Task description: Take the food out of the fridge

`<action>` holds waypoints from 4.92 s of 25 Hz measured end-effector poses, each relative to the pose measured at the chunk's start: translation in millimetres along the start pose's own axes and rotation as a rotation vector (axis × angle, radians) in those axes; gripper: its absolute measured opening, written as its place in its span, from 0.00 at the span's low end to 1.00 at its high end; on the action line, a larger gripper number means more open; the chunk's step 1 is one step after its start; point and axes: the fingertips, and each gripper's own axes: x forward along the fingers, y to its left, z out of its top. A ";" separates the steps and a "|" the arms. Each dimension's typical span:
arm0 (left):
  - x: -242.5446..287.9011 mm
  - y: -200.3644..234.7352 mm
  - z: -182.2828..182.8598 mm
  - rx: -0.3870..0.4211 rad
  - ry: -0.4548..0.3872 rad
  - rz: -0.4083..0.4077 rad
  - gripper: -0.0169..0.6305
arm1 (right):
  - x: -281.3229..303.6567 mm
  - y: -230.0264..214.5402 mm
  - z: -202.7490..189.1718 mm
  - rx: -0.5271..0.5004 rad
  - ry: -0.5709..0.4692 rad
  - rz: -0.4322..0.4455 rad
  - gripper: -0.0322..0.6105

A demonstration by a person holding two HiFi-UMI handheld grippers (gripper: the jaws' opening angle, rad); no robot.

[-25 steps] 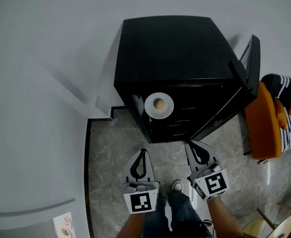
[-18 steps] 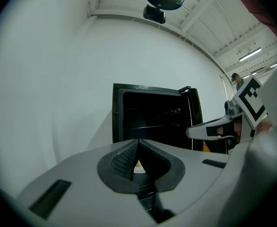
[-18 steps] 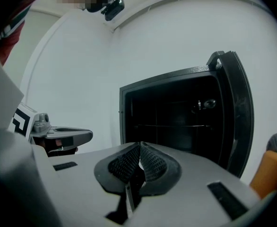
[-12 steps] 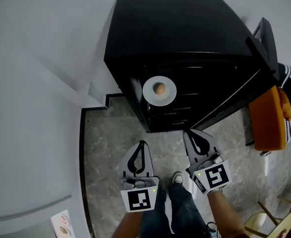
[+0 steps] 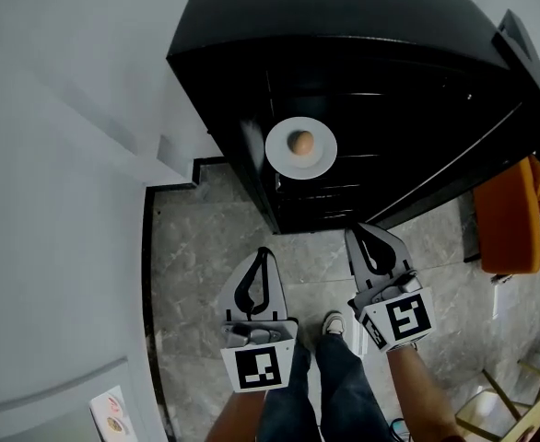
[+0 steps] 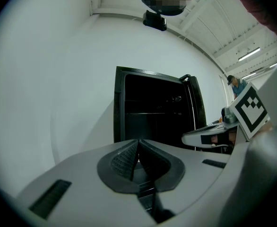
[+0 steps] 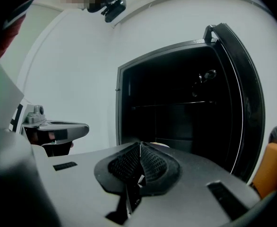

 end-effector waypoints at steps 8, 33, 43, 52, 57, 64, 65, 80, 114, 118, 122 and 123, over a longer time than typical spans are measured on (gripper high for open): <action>12.8 3.4 -24.9 0.009 -0.008 0.009 0.05 | 19.3 -0.3 -27.2 0.019 0.004 0.012 0.08; 15.7 18.0 -58.0 0.008 0.029 0.033 0.05 | 86.7 -44.4 -82.4 1.064 -0.093 0.033 0.09; 22.5 21.7 -58.1 0.018 0.037 0.028 0.05 | 122.8 -55.3 -93.2 1.318 -0.149 0.060 0.09; 25.2 23.7 -54.7 0.029 0.034 0.028 0.05 | 143.2 -58.3 -90.0 1.375 -0.170 0.073 0.09; 25.6 26.1 -56.4 0.034 0.035 0.028 0.05 | 147.9 -56.5 -87.5 1.394 -0.178 0.080 0.09; 20.2 23.4 -59.3 0.027 0.039 0.028 0.05 | 145.1 -56.6 -86.1 1.431 -0.200 0.094 0.12; 22.0 24.6 -60.6 0.026 0.041 0.027 0.05 | 148.7 -56.8 -85.5 1.431 -0.201 0.095 0.12; 24.1 24.4 -59.8 0.019 0.046 0.022 0.05 | 151.1 -57.8 -82.1 1.485 -0.224 0.092 0.10; 34.8 8.2 -36.7 0.012 0.011 0.026 0.05 | 56.6 -35.9 -61.1 1.605 -0.302 0.156 0.10; 36.2 5.1 -23.3 0.012 0.001 0.029 0.05 | 42.0 -28.4 -53.2 1.593 -0.294 0.161 0.10; 33.3 3.9 -6.3 0.011 -0.011 0.034 0.05 | 27.9 -20.7 -44.8 1.610 -0.283 0.158 0.10; 31.9 2.9 -2.2 0.011 -0.016 0.035 0.05 | 23.0 -19.8 -41.7 1.612 -0.284 0.159 0.10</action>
